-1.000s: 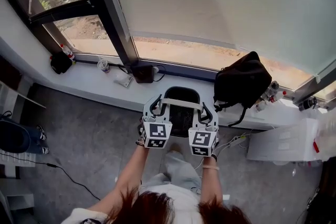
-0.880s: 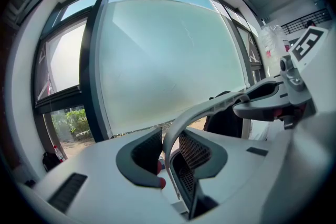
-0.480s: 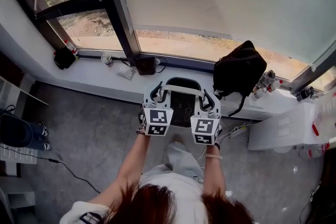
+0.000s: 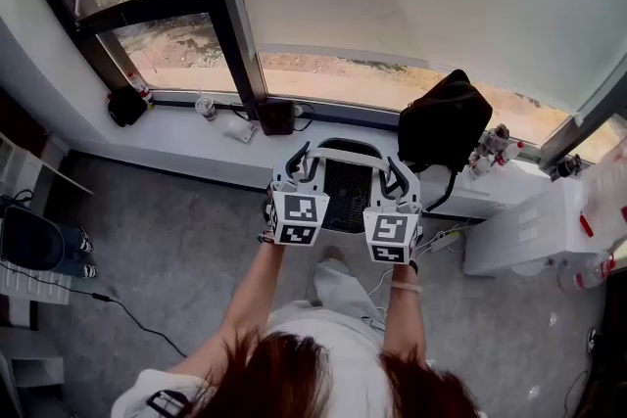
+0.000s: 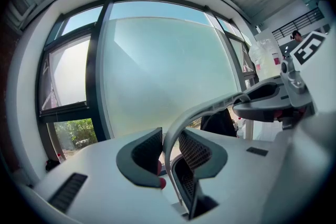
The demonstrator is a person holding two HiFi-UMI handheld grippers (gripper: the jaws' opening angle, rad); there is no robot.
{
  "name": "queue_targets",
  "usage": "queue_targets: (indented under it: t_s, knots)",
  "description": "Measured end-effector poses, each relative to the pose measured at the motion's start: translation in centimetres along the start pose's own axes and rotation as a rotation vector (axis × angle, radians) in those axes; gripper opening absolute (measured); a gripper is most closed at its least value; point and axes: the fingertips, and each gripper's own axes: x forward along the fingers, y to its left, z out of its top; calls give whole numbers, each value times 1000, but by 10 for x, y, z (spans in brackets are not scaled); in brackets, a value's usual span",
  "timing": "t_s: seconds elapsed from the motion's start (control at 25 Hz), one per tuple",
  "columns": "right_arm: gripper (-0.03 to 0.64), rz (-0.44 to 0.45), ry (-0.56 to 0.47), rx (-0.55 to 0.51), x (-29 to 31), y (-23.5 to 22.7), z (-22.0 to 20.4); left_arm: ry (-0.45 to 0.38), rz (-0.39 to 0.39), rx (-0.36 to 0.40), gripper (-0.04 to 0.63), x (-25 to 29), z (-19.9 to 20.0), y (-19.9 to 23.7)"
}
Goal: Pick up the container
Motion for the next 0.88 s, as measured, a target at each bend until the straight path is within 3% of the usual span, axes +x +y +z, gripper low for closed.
queue_targets:
  t_s: [0.44,0.88]
  knots:
    - [80,-26,-79,-21,-42,5,28,-67,4,9,106,-54,25,-8]
    - [80,-20,-111,21,-83,19,55,-75,-16,21,103,-106,43,-8]
